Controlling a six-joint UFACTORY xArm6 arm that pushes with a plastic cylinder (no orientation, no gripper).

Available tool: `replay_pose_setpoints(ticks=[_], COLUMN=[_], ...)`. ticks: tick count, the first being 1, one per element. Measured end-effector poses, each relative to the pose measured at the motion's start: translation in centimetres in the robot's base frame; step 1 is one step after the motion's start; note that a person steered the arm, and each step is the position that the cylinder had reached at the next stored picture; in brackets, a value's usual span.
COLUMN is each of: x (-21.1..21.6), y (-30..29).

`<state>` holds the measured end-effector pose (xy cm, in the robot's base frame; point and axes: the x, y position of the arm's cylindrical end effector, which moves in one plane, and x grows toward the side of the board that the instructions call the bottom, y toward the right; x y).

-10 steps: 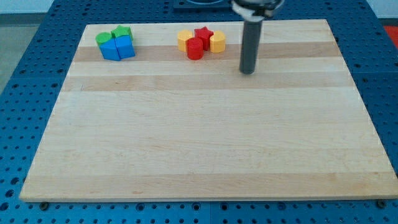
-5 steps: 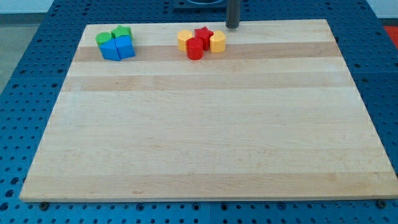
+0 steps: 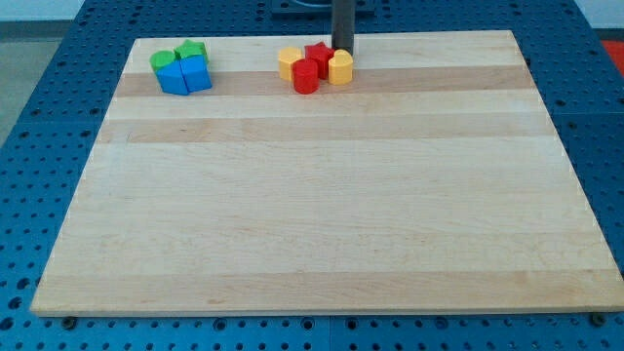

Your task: Touch the red star and yellow heart with your arm

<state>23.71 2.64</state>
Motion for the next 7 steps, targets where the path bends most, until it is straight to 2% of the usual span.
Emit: replay_pose_setpoints(ticks=[3, 4, 5, 6, 7], x=[5.2, 5.6, 3.2, 3.2, 8.1], y=[-0.4, -0.3, 2.1, 2.7, 1.6])
